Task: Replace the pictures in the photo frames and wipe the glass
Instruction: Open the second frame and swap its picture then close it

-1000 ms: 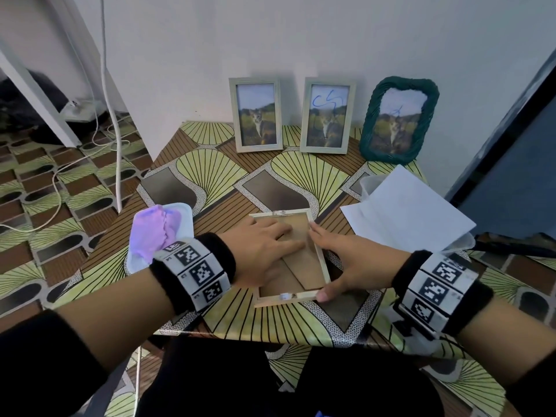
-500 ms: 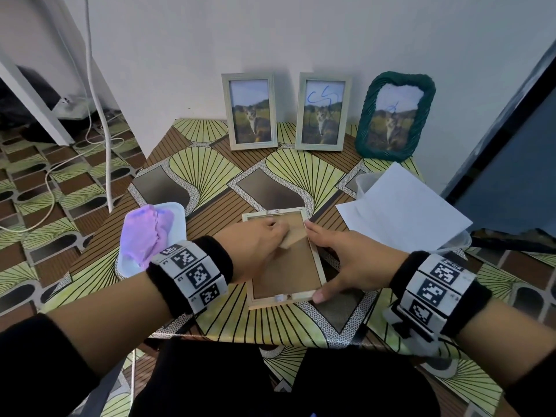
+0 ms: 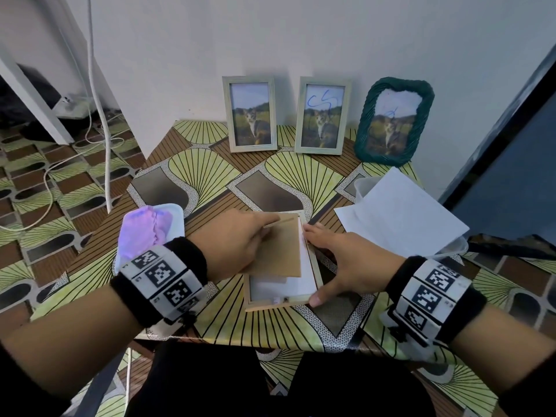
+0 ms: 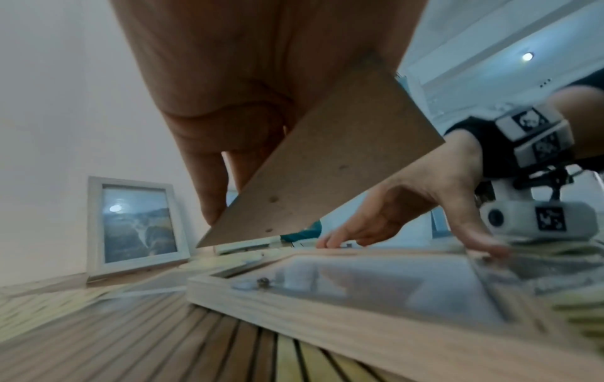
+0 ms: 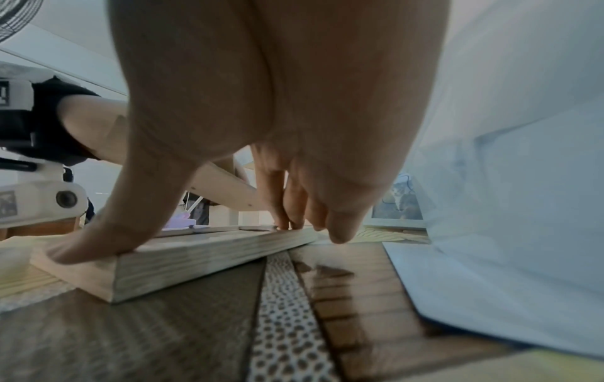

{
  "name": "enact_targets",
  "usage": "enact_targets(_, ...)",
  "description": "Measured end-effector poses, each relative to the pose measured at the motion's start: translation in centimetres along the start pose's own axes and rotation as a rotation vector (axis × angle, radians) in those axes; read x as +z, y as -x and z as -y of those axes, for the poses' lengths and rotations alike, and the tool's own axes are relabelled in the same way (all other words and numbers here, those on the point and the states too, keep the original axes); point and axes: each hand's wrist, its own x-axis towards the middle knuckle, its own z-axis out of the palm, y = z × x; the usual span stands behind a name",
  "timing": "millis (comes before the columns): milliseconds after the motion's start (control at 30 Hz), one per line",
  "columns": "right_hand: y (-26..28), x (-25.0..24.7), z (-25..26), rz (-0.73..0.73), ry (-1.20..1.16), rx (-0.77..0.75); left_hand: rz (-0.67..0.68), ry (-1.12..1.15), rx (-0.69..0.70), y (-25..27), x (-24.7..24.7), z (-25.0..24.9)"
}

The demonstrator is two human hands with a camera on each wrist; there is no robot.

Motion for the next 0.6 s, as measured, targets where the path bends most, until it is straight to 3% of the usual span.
enact_targets(133, 0.0, -0.1, 0.2, 0.031, 0.04, 0.021, -0.081, 0.004, -0.007, 2.3, -1.7, 2.0)
enact_targets(300, 0.1, -0.2, 0.7, 0.067, 0.087, 0.041, -0.051, -0.094, -0.156, 5.9, -2.3, 4.9)
enact_targets(467, 0.2, -0.2, 0.8, 0.073, 0.081, 0.051, 0.191, -0.157, -0.29, 7.2, -0.4, 6.4)
enact_targets(600, 0.2, -0.1, 0.7, 0.072, 0.082, 0.049, 0.287, -0.224, -0.242, 7.1, 1.6, 6.5)
